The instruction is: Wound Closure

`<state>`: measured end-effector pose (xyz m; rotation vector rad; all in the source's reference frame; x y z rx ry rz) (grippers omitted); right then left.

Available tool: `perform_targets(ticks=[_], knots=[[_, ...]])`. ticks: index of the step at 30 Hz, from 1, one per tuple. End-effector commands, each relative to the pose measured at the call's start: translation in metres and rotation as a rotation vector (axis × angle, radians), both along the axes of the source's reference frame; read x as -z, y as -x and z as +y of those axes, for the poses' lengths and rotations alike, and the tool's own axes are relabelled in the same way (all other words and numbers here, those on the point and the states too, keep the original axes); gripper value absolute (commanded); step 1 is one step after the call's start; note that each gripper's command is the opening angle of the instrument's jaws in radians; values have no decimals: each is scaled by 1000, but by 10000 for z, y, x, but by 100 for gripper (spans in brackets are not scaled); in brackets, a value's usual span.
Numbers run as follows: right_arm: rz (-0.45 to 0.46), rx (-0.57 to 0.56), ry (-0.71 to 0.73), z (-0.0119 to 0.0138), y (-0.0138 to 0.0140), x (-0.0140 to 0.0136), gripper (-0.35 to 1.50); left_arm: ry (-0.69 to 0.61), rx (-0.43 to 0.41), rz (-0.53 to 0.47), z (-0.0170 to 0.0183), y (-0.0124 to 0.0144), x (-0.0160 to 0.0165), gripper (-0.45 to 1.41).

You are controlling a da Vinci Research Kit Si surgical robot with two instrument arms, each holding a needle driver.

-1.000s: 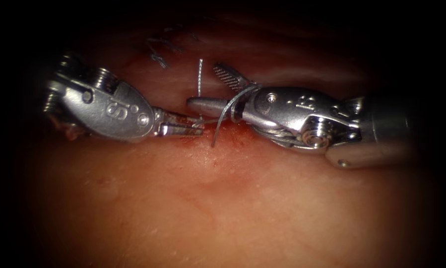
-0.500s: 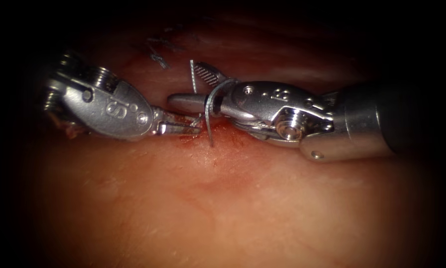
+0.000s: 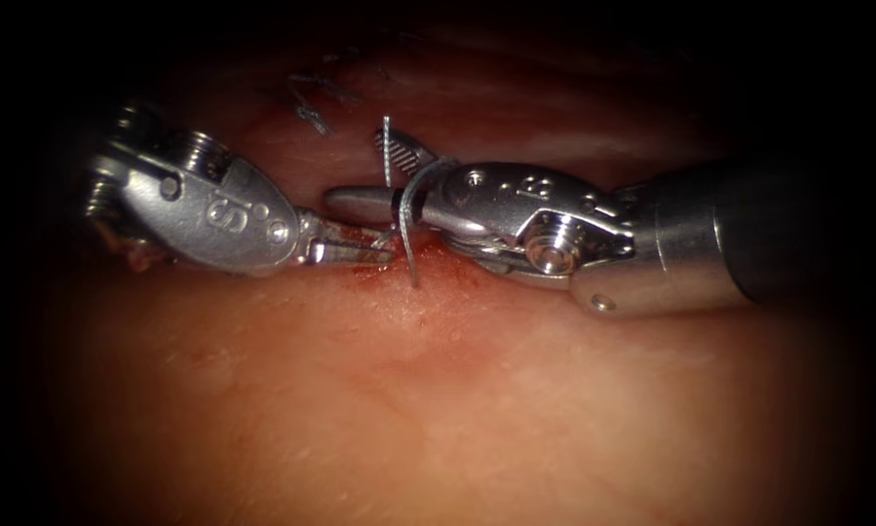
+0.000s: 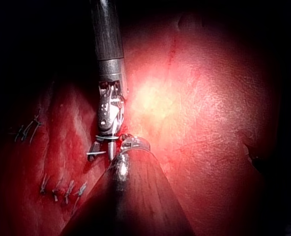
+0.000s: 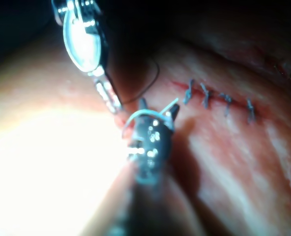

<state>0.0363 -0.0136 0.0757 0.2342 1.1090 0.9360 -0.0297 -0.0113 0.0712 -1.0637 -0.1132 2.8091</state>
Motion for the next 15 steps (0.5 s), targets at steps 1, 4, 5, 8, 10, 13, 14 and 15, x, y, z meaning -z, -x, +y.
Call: perform_targets(ticks=[1, 4, 5, 8, 10, 13, 14, 15], knots=[[3, 1, 0, -3, -7, -1, 66, 0, -1, -1, -4, 4, -6, -45], [21, 23, -9, -5, -4, 5, -35, -1, -4, 1, -3, 3, -7, -45], [26, 30, -12, -5, -3, 7, -35, 0, -4, 0, -3, 2, -8, -45], [15, 51, 23, -2, 1, 15, -35, 3, -4, 2, -2, -3, -9, -45], [17, 50, 42, -2, 6, 21, -35, 2, 1, 5, 1, -8, -10, -45], [5, 57, 69, -6, 13, 30, -35, -1, 10, 13, 7, -18, -12, -45], [1, 55, 83, -9, 17, 34, -35, -4, 15, 14, 9, -21, -14, -45], [2, 56, 89, -11, 19, 37, -35, -6, 19, 19, 12, -26, -15, -45]])
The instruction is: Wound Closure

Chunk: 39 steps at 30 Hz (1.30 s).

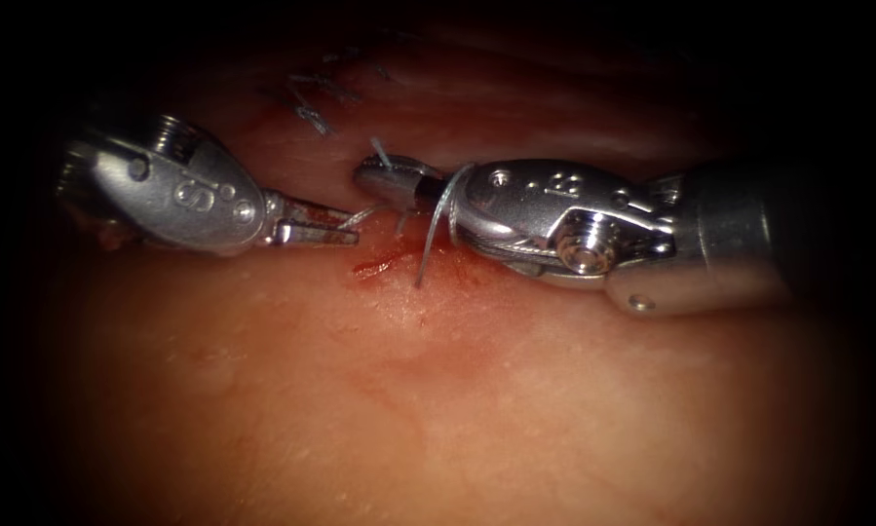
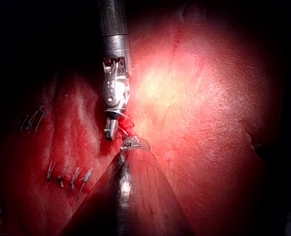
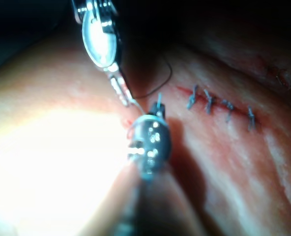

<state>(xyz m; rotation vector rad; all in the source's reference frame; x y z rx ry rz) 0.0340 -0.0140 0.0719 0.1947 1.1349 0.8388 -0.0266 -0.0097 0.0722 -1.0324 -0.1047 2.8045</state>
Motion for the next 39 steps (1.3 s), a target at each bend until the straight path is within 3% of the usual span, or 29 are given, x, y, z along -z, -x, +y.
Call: perform_targets(ticks=[1, 6, 17, 31, 39], knots=[[1, 2, 5, -9, -1, 2, -35, -9, 7, 3, -1, 2, -7, -45], [4, 5, 23, -23, 4, 11, -35, -46, 35, 10, 26, -19, -29, -45], [0, 12, 40, -33, 0, 12, -35, -83, 55, 42, 82, -37, -72, -45], [1, 16, 45, -48, 1, 20, -35, -99, 89, 61, 141, -51, -102, -45], [0, 36, 43, -63, 18, 29, -35, -102, 110, 69, 165, -63, -112, -45]])
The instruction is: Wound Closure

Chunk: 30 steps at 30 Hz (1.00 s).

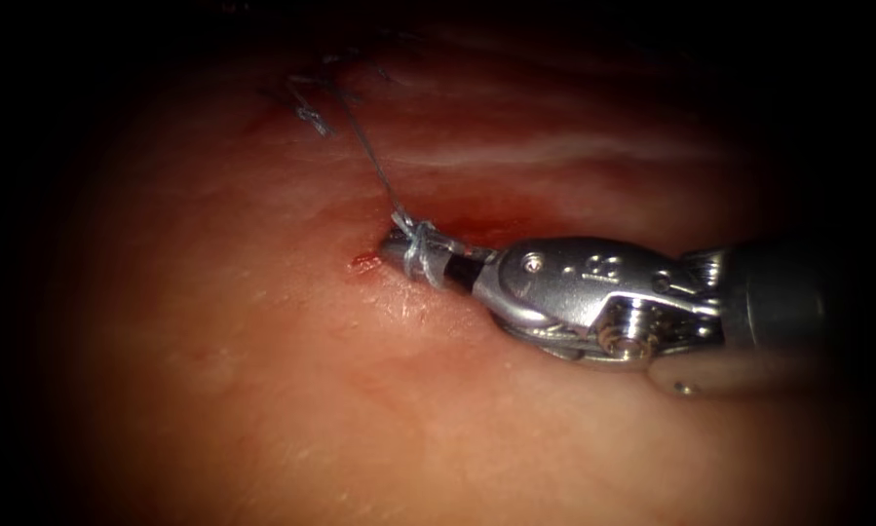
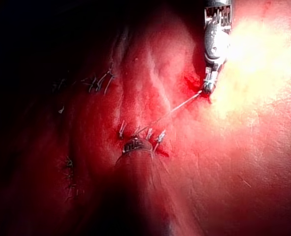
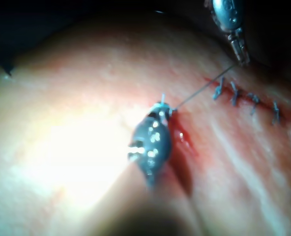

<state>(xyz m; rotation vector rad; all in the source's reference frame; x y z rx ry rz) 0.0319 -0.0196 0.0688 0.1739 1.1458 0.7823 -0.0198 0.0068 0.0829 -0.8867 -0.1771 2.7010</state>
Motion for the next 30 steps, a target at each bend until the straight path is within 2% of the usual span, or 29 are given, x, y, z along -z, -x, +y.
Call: perform_targets(ticks=[1, 20, 30], knots=[[1, 2, -4, -7, -3, -2, -35, 2, -1, -2, -1, 5, -5, -45], [2, 29, 16, -26, 10, 18, -35, 3, 32, 15, 15, -1, -19, -45], [8, 55, 29, -43, 13, 27, -35, 7, 93, 55, 33, -13, -19, -45]])
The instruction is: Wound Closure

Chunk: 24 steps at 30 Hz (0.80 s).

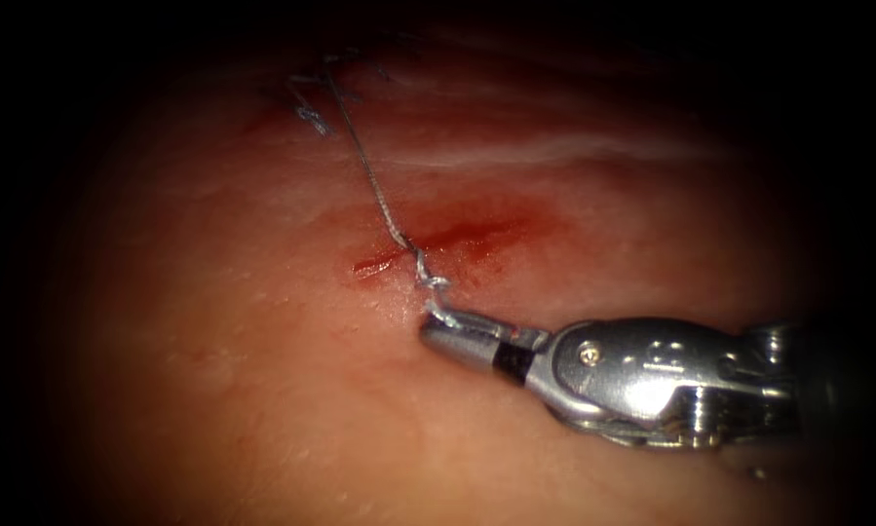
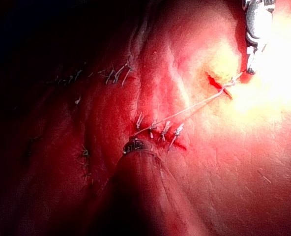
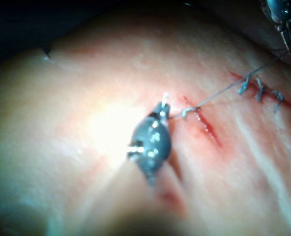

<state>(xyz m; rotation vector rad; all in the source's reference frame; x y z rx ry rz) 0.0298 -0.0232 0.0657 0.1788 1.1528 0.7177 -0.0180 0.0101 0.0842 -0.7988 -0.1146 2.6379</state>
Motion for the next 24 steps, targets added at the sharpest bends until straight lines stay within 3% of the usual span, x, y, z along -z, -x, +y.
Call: perform_targets(ticks=[1, 13, 24], knots=[[3, 6, 3, -8, -8, -4, -35, 2, 6, 3, 2, 2, -7, -45], [12, 22, 12, -9, -11, -2, -35, 8, 64, 43, 20, -18, -16, -45], [28, 92, 10, -31, -9, 6, -35, 23, 79, 50, 15, -18, -44, -45]])
